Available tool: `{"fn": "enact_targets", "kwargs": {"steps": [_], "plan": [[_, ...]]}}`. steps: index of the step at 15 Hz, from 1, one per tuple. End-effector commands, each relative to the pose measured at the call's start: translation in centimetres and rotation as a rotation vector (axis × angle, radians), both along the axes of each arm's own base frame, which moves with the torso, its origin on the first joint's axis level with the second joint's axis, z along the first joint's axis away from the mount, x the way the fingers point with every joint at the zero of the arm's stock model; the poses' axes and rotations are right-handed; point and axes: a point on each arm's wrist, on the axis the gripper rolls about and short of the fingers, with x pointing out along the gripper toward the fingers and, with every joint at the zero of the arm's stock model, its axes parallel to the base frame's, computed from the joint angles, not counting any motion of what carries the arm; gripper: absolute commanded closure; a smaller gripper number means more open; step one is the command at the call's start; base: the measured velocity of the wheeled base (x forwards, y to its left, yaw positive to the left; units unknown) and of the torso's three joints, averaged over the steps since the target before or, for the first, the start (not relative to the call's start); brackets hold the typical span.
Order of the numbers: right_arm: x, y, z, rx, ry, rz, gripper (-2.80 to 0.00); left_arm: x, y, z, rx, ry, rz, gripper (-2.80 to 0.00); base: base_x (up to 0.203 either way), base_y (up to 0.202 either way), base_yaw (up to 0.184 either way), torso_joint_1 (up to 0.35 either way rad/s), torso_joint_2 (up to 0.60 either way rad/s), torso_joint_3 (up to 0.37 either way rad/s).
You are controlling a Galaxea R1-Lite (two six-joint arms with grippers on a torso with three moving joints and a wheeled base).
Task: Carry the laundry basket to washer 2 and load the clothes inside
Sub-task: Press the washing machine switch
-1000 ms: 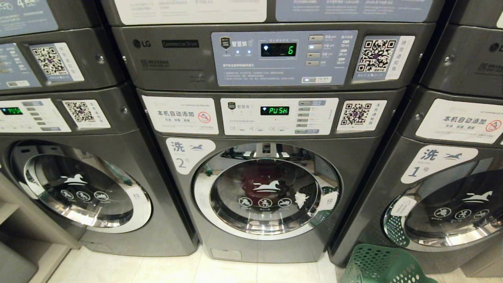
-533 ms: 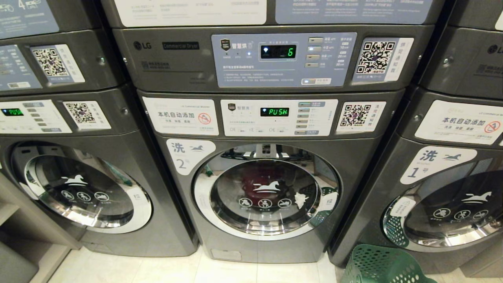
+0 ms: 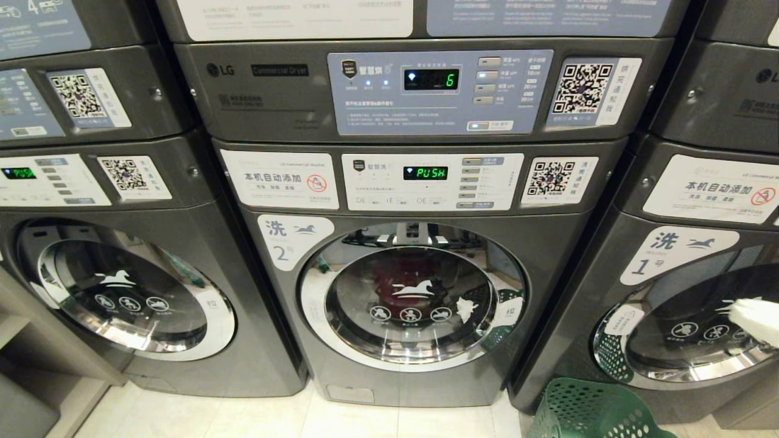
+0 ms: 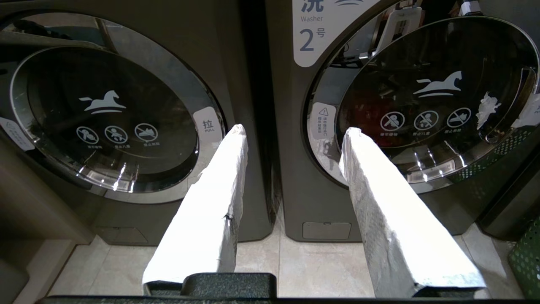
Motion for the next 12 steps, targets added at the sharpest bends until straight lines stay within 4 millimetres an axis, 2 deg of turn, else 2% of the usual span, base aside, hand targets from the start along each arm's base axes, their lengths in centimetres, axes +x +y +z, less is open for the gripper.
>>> {"fn": "enact_targets", "kwargs": {"steps": [1, 3, 5, 7, 12], "plan": [[7.8, 1.6, -1.6, -0.023, 0.149, 0.058, 0.00, 0.0, 0.0, 0.0, 0.001, 0.000, 0.001, 0.00, 0.000, 0.000, 0.000, 0.000, 0.00, 0.000], [12.1, 4.2, -1.8, -0.038, 0.095, 0.123, 0.00, 0.0, 0.0, 0.0, 0.001, 0.000, 0.001, 0.00, 0.000, 0.000, 0.000, 0.000, 0.00, 0.000], [15.4, 7.0, -2.0, -0.041, 0.044, 0.164, 0.00, 0.0, 0.0, 0.0, 0.001, 0.000, 0.001, 0.00, 0.000, 0.000, 0.000, 0.000, 0.00, 0.000], [18.3, 8.9, -1.6, -0.027, -0.040, 0.162, 0.00, 0.0, 0.0, 0.0, 0.001, 0.000, 0.001, 0.00, 0.000, 0.000, 0.000, 0.000, 0.00, 0.000], [22.3, 10.9, -1.0, 0.000, -0.104, 0.088, 0.00, 0.0, 0.0, 0.0, 0.001, 0.000, 0.001, 0.00, 0.000, 0.000, 0.000, 0.000, 0.00, 0.000]]}}
